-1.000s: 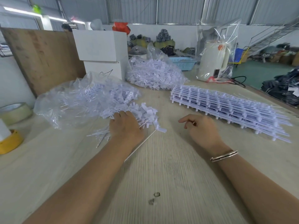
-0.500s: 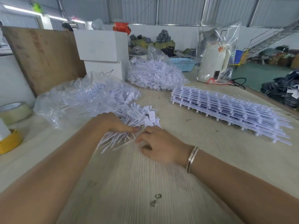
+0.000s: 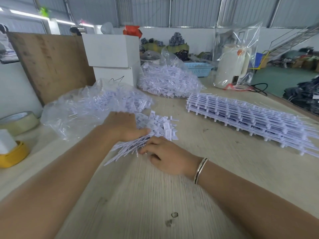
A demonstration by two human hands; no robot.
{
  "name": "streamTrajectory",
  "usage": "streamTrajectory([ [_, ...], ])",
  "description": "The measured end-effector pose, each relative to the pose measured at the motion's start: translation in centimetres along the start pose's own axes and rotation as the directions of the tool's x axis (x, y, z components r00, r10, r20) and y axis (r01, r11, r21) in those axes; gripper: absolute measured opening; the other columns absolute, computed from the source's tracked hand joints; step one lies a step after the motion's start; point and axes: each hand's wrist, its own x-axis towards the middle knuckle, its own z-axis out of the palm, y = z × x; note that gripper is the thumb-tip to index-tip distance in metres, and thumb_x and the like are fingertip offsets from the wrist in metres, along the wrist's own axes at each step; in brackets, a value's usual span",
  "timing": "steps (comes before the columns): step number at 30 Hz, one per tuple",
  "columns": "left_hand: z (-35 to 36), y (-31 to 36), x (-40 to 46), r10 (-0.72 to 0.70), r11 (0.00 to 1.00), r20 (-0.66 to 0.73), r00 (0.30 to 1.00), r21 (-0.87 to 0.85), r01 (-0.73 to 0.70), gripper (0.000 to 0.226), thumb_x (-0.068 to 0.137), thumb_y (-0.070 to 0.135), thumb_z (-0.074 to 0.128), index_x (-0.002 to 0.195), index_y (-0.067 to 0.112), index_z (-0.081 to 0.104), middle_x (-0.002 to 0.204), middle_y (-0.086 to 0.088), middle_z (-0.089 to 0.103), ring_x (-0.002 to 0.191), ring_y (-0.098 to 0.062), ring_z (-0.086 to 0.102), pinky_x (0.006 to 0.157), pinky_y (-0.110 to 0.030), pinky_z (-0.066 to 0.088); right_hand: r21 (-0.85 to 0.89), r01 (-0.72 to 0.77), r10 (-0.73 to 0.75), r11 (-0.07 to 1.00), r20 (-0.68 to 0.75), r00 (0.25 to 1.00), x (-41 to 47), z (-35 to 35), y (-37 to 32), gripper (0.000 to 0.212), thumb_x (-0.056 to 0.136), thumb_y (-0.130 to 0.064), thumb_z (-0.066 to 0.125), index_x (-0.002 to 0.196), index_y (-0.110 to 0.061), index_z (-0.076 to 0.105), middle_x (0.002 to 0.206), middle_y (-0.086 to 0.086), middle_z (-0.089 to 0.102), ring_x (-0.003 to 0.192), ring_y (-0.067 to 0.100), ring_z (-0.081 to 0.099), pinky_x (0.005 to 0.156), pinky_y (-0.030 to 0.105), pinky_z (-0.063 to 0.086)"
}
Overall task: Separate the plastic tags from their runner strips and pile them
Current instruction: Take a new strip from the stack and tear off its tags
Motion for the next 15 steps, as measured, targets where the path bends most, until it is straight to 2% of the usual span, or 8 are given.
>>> streamTrajectory([
  [3,1.8,1.0,-1.2,-0.103,0.995,0.136,0.985,0.015,0.102,0.081,0.08,0.081,0.017,0.1,0.016,0.061,0.103,-0.003,0.065,0.094,-0.022,0.058,0.087,-0.036,0.036,-0.004,-0.006,0.006,1.0,0.004,1.0,-0.3,0.1,-0.2,0.036,0.094,-0.01,0.043,0.127,-0.018,0.056,0.125,0.004,0.049,0.117,0.019,0.04,0.098,0.024,0.03],
  [5,1.7,1.2,-1.5,-0.118,0.991,0.207,0.971,-0.034,0.128,0.075,0.077,0.082,0.02,0.081,0.019,0.06,0.095,-0.002,0.064,0.085,-0.019,0.056,0.082,-0.034,0.038,0.005,-0.007,0.007,1.0,0.006,1.0,-0.4,0.0,-0.3,0.036,0.093,-0.008,0.042,0.125,-0.015,0.056,0.128,0.003,0.048,0.117,0.018,0.04,0.096,0.022,0.031],
  [7,0.7,1.0,-1.1,-0.087,0.975,0.355,0.931,-0.161,0.152,0.068,0.08,0.078,0.03,0.093,0.019,0.061,0.117,-0.009,0.061,0.098,-0.022,0.055,0.089,-0.034,0.04,0.039,0.002,-0.001,0.999,-0.002,1.0,-0.5,-0.3,-0.4,0.033,0.091,-0.004,0.042,0.121,-0.011,0.056,0.124,0.004,0.051,0.112,0.013,0.044,0.09,0.014,0.032],
  [8,0.0,1.0,-0.7,-0.051,0.96,0.444,0.894,-0.225,0.166,0.07,0.082,0.075,0.034,0.114,0.018,0.06,0.134,-0.011,0.052,0.11,-0.024,0.051,0.094,-0.034,0.038,0.077,0.002,-0.001,0.997,-0.008,1.0,-0.7,-0.6,-0.3,0.032,0.09,-0.001,0.042,0.117,-0.008,0.056,0.12,0.004,0.053,0.105,0.007,0.046,0.084,0.006,0.031],
  [10,-1.0,1.2,0.2,-0.008,0.94,0.58,0.815,-0.274,0.204,0.083,0.081,0.071,0.041,0.142,0.015,0.038,0.15,-0.012,0.033,0.131,-0.028,0.039,0.101,-0.036,0.034,0.167,-0.007,0.012,0.986,-0.032,0.999,-1.1,-1.2,0.0,0.028,0.088,0.004,0.042,0.11,-0.005,0.056,0.104,-0.001,0.058,0.081,-0.011,0.046,0.07,-0.003,0.03],
  [12,-0.9,1.7,0.9,-0.024,0.947,0.611,0.791,-0.239,0.213,0.092,0.077,0.071,0.05,0.146,0.013,0.029,0.152,-0.013,0.028,0.132,-0.031,0.038,0.101,-0.038,0.037,0.203,-0.033,0.045,0.979,-0.053,0.998,-1.6,-1.6,0.5,0.025,0.087,0.007,0.043,0.104,-0.002,0.059,0.09,-0.007,0.058,0.07,-0.017,0.047,0.062,-0.002,0.032],
  [14,-0.2,2.5,1.4,0.017,0.953,0.574,0.818,-0.257,0.16,0.072,0.079,0.06,0.061,0.134,0.015,0.047,0.145,-0.011,0.041,0.117,-0.024,0.052,0.092,-0.032,0.044,0.178,-0.043,0.057,0.983,-0.077,0.995,-2.1,-2.0,1.0,0.025,0.085,0.009,0.044,0.099,-0.002,0.061,0.088,-0.007,0.057,0.072,-0.01,0.05,0.066,0.002,0.033],
  [15,0.2,2.9,1.7,0.055,0.958,0.539,0.84,-0.265,0.108,0.058,0.08,0.053,0.064,0.124,0.016,0.056,0.137,-0.01,0.05,0.105,-0.02,0.057,0.086,-0.03,0.046,0.136,-0.027,0.043,0.99,-0.113,0.993,-2.5,-2.3,1.1,0.025,0.083,0.009,0.045,0.095,-0.003,0.063,0.088,-0.006,0.058,0.076,-0.002,0.053,0.07,0.009,0.038],
])
